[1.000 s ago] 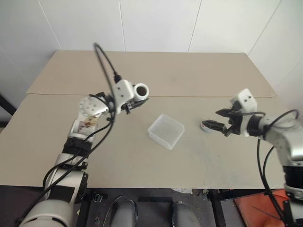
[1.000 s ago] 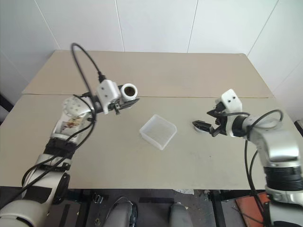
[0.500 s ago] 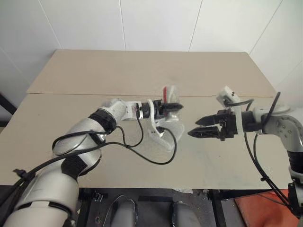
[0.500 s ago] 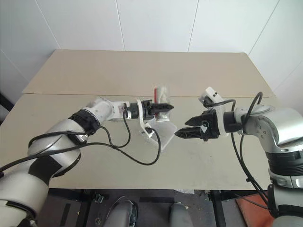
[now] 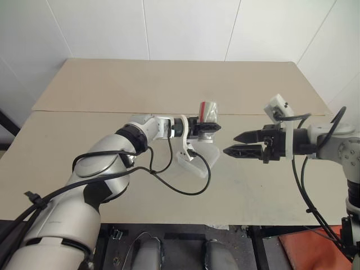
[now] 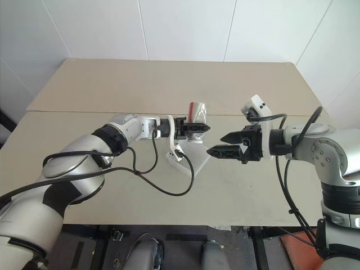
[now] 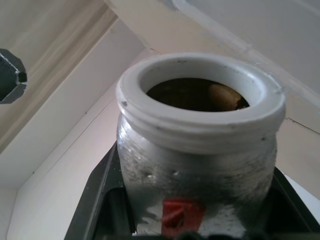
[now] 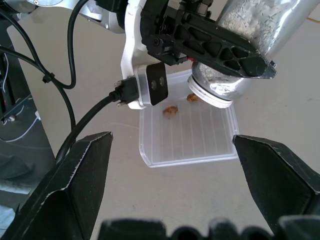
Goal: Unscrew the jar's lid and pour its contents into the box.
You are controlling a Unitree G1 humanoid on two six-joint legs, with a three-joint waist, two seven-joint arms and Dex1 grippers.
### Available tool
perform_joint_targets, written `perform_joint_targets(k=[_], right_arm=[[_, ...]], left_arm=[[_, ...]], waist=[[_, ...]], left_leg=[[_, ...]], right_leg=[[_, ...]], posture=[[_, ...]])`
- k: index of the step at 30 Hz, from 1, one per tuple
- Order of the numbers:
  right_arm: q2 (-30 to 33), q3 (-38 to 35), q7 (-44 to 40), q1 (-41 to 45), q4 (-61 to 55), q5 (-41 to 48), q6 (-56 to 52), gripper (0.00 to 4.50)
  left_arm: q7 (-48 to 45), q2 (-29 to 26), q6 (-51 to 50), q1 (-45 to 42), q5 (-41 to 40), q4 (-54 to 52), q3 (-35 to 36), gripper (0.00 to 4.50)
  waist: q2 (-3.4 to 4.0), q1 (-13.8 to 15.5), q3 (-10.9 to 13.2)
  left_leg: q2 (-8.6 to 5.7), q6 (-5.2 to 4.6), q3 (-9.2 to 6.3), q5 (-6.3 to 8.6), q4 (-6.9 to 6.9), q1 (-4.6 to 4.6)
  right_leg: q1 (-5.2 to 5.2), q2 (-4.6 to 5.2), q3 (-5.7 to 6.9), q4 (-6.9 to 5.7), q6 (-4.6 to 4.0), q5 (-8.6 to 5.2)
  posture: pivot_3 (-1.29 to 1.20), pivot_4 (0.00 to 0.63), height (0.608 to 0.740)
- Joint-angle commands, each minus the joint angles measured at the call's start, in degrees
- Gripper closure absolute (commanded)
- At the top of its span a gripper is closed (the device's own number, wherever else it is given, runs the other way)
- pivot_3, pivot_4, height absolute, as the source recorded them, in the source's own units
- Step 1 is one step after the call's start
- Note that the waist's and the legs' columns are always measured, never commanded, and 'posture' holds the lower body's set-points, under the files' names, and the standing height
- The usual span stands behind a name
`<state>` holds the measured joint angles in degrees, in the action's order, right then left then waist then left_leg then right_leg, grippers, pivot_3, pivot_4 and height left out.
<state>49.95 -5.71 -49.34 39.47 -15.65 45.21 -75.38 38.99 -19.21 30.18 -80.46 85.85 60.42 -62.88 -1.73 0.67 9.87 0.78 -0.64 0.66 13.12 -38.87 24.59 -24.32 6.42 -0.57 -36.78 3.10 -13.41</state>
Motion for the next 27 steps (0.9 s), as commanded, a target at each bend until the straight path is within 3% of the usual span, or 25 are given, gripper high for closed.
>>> perform_joint_targets(k=[1, 3, 7, 10, 12, 14, 16, 19, 23, 27], right_arm=[[0.09, -1.09, 0.37, 0.83, -0.47, 0.28, 1.9, 0.02], [0.15, -0.75, -0.02, 0.95, 0.05, 0.14, 2.65, 0.02], [-0.12, -0.07, -0.39, 0.73, 0.33, -0.65, 5.57, 0.02], [-0.59, 0.22, -0.74, 0.4, 0.36, -1.15, 8.11, 0.02], [-1.45, 0.58, -0.51, 0.54, 0.82, -1.57, 9.27, 0.02], [-2.3, 1.0, -0.37, 0.75, 1.37, -1.97, 10.2, 0.02], [-2.74, 1.15, -0.54, 0.88, 1.75, -2.14, 10.81, 0.02], [-3.78, 1.85, -0.66, 2.08, 3.2, -2.56, 11.79, 0.02], [-4.71, 2.23, -1.0, 3.74, 4.76, -2.29, 11.75, 0.02], [-5.37, 2.93, -1.35, 5.0, 5.94, -2.61, 12.22, 0.02]], left_arm=[[-0.52, -0.44, 1.38, -2.14, -3.64, 0.71, 2.29, 2.54], [-1.02, -1.43, 4.7, -2.21, -6.78, 0.95, 4.01, 2.54], [-8.88, -5.67, 17.55, 1.52, -22.26, 1.79, 13.81, 2.54], [-19.97, -8.44, 21.16, 5.92, -35.74, 3.13, 23.05, 2.54], [-32.35, -8.26, 18.9, 10.84, -50.18, 2.0, 32.18, 2.54], [-46.47, -6.18, 9.98, 17.5, -67.33, -4.95, 41.49, 2.54], [-54.75, -4.41, -0.7, 22.45, -77.75, -13.87, 47.27, 2.54], [-58.56, -2.29, -20.75, 31.76, -90.83, -30.95, 55.79, 2.54], [-55.92, -0.37, -38.95, 38.59, -98.55, -44.02, 62.86, 2.54], [-54.0, 1.14, -47.39, 44.67, -101.13, -53.01, 66.19, 2.54]], waist=[[0.0, 0.03, 0.0], [0.0, 0.01, 0.0], [0.0, -0.21, 0.0], [0.02, -0.43, -0.01], [0.03, -0.56, -0.02], [0.04, -0.6, -0.02], [0.04, -0.46, -0.02], [0.04, -0.47, -0.02], [0.04, -1.31, -0.02], [0.05, -1.52, -0.03]], left_leg=[[0.0, 0.0, 0.0, 0.0, 0.0, 0.0], [0.0, 0.0, 0.0, 0.0, 0.0, 0.0], [0.02, 0.0, 0.0, 0.0, 0.0, 0.01], [0.03, 0.0, 0.03, 0.0, 0.01, -0.07], [0.03, 0.01, 0.03, 0.0, 0.0, -0.08], [0.03, 0.01, 0.03, -0.01, -0.05, -0.09], [0.04, 0.01, 0.0, -0.01, -0.08, -0.06], [0.03, 0.01, -0.07, -0.01, -0.15, 0.04], [0.03, 0.0, -0.14, -0.01, -0.15, -0.04], [0.03, 0.0, -0.27, 0.0, -0.11, -0.26]], right_leg=[[0.01, 0.0, 0.0, 0.0, 0.0, 0.0], [0.0, 0.0, 0.0, 0.0, 0.0, 0.0], [-0.04, 0.01, -0.01, -0.01, 0.0, 0.0], [-0.01, 0.01, -0.03, -0.02, -0.01, 0.0], [0.0, 0.01, -0.03, -0.04, -0.01, 0.0], [0.03, 0.01, -0.01, -0.07, -0.01, 0.0], [0.06, 0.03, 0.01, -0.06, -0.01, 0.0], [0.05, 0.03, 0.04, -0.05, -0.01, 0.0], [0.07, 0.0, 0.02, -0.11, -0.01, 0.0], [0.24, -0.01, -0.02, -0.11, -0.01, 0.0]], posture=[[0.0, 0.15, 0.74], [0.0, 0.15, 0.74], [0.0, 0.15, 0.74], [0.0, 0.15, 0.74], [0.0, 0.15, 0.74], [0.0, 0.15, 0.74], [0.0, 0.15, 0.74], [0.0, 0.15, 0.74], [0.0, 0.15, 0.74], [0.0, 0.15, 0.74]])
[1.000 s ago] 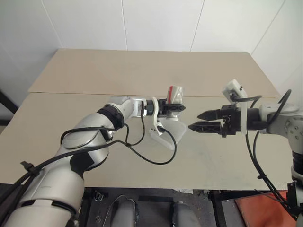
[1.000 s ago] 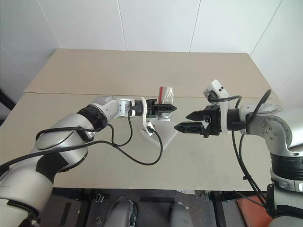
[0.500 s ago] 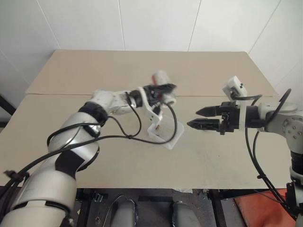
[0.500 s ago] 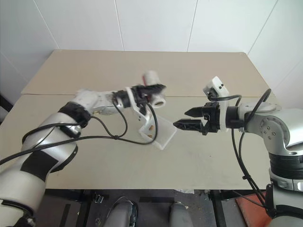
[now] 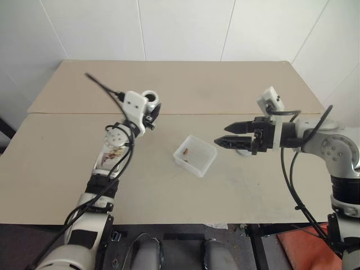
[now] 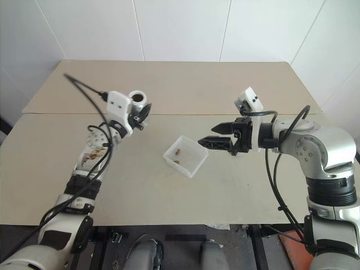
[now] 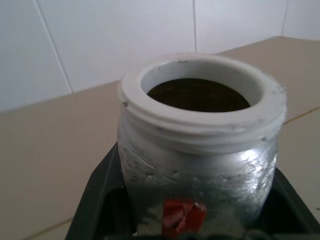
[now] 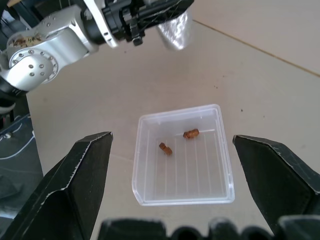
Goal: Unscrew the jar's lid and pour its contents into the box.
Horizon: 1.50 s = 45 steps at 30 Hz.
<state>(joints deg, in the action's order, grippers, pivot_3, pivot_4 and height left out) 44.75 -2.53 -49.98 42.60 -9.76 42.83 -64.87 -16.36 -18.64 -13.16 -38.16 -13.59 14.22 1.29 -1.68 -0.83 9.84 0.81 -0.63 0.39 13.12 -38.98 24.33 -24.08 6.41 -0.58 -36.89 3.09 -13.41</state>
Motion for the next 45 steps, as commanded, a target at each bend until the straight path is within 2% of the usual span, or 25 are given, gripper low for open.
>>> perform_joint_targets(k=[1, 3, 11, 13, 15, 19, 22, 23, 26, 29, 32, 35, 38, 41, 45], right_arm=[[-0.33, -0.07, -0.85, 2.08, 0.34, -0.35, 1.93, 0.02], [-0.79, 0.28, -0.97, 2.51, 0.86, -0.4, 2.14, 0.02], [-1.98, 0.69, -0.84, 3.13, 0.91, -0.71, 2.04, 0.02], [-2.05, 0.64, -0.87, 3.01, 0.53, -0.66, 1.91, 0.0], [-2.22, 0.76, -0.68, 2.88, 0.06, -0.73, 1.97, 0.0], [-3.27, 1.16, 0.38, 2.66, -1.03, -0.85, 2.02, 0.0], [-4.21, 2.38, 1.62, 2.31, -1.87, -2.16, 2.73, 0.0], [-4.1, 2.87, 1.82, 2.08, -2.05, -3.0, 3.26, 0.0], [-3.66, 4.45, 2.24, 0.99, -3.11, -5.54, 5.27, 0.0], [-3.25, 4.47, 1.8, -0.03, -3.82, -6.5, 6.41, 0.0], [-0.87, 4.39, -0.08, -2.02, -4.55, -8.83, 10.41, 0.0], [1.43, 4.12, -2.36, -3.99, -5.2, -10.29, 14.3, 0.0], [3.93, 3.1, -5.47, -7.15, -5.58, -11.41, 19.14, 0.0], [5.5, 2.03, -6.97, -9.32, -5.76, -11.72, 21.87, 0.0], [5.76, 0.61, -7.93, -11.05, -5.26, -11.3, 23.2, 0.0]], left_arm=[[1.38, 0.68, -4.36, 3.95, -1.17, -7.92, 1.95, 2.54], [0.62, 0.99, -6.83, 6.32, -1.98, -9.43, 2.27, 2.54], [-1.86, 1.59, -3.66, 11.5, 0.87, -8.49, 0.05, 2.54], [-2.23, 1.8, -3.49, 12.12, 1.38, -8.05, -0.36, 1.79], [-2.53, 1.73, -3.63, 12.65, 1.45, -8.9, -0.19, 1.33], [-3.72, 0.53, -4.4, 14.25, 1.4, -12.0, 0.46, 0.02], [-5.44, -1.87, -5.56, 16.94, 1.11, -15.99, 1.07, 0.02], [-6.23, -2.89, -6.57, 17.97, 0.7, -17.83, 1.24, 0.02], [-13.99, -11.36, -9.83, 24.77, -2.1, -27.2, 3.32, 0.02], [-20.14, -18.26, -12.42, 30.46, -6.96, -32.87, 8.2, 0.02], [-33.76, -26.63, -11.58, 39.45, -14.79, -37.23, 17.64, 0.02], [-44.52, -32.16, -10.54, 43.86, -20.76, -36.27, 25.34, 0.02], [-53.66, -38.02, -9.68, 44.56, -23.22, -31.43, 31.86, 0.02], [-57.36, -41.94, -10.41, 43.62, -24.33, -27.4, 36.08, 0.02], [-57.3, -43.21, -11.54, 42.78, -24.49, -26.5, 38.2, 0.02]], waist=[[0.01, 0.0, 0.0], [0.02, 0.01, -0.01], [0.02, 0.22, -0.01], [0.03, 0.2, -0.02], [0.03, 0.18, -0.02], [0.03, 0.1, -0.02], [0.03, -0.12, -0.02], [0.04, -0.1, -0.03], [0.04, -0.41, -0.03], [0.05, -0.2, -0.03], [0.05, -0.12, -0.03], [0.05, 0.29, -0.03], [0.05, 0.55, -0.03], [0.05, 0.25, -0.03], [0.05, -0.04, -0.03]], left_leg=[[0.0, 0.0, -0.01, 0.0, 0.0, -0.02], [0.0, 0.0, -0.01, 0.0, 0.01, -0.05], [-0.01, 0.0, 0.12, 0.0, 0.01, -0.06], [-0.01, 0.0, 0.14, 0.0, 0.01, -0.07], [-0.01, 0.0, 0.14, 0.0, 0.02, -0.07], [0.0, 0.0, 0.14, 0.0, 0.03, -0.06], [0.01, 0.0, 0.13, 0.0, 0.05, -0.07], [0.01, 0.0, 0.12, 0.0, 0.07, -0.07], [0.05, 0.0, 0.11, 0.0, 0.1, -0.08], [0.08, 0.0, 0.03, 0.0, 0.14, -0.09], [0.1, 0.0, 0.04, 0.01, 0.16, -0.13], [0.09, 0.0, 0.16, 0.01, 0.19, -0.14], [0.11, 0.01, 0.28, 0.01, 0.18, -0.18], [0.12, 0.01, 0.33, 0.01, 0.22, -0.25], [0.13, 0.01, 0.35, 0.02, 0.25, -0.27]], right_leg=[[0.01, 0.0, -0.01, 0.0, 0.0, 0.0], [0.02, -0.01, -0.03, -0.01, 0.0, 0.0], [0.06, 0.0, -0.03, 0.0, -0.01, 0.0], [0.06, 0.0, -0.03, 0.02, -0.01, 0.0], [0.05, 0.0, -0.03, 0.01, -0.01, 0.0], [0.02, -0.01, -0.04, 0.0, -0.01, 0.0], [-0.01, -0.01, -0.08, 0.0, -0.01, 0.0], [-0.02, -0.01, -0.1, 0.0, -0.01, 0.0], [-0.06, -0.04, -0.13, -0.01, -0.01, 0.0], [-0.1, -0.05, -0.17, 0.0, -0.02, 0.0], [-0.06, -0.04, -0.15, 0.15, -0.03, -0.01], [-0.07, -0.01, -0.14, 0.25, -0.06, -0.03], [0.02, 0.0, 0.0, 0.32, -0.11, -0.07], [0.03, -0.01, -0.02, 0.29, -0.15, -0.11], [0.02, -0.01, -0.06, 0.27, -0.13, -0.13]], posture=[[0.0, 0.15, 0.74], [0.0, 0.15, 0.74], [0.0, 0.15, 0.74], [0.0, 0.15, 0.74], [0.0, 0.15, 0.74], [0.0, 0.15, 0.74], [0.0, 0.15, 0.74], [0.0, 0.15, 0.74], [0.0, 0.15, 0.74], [0.0, 0.15, 0.74], [0.0, 0.15, 0.74], [0.0, 0.15, 0.74], [0.0, 0.15, 0.74], [0.0, 0.15, 0.74], [0.0, 0.15, 0.74]])
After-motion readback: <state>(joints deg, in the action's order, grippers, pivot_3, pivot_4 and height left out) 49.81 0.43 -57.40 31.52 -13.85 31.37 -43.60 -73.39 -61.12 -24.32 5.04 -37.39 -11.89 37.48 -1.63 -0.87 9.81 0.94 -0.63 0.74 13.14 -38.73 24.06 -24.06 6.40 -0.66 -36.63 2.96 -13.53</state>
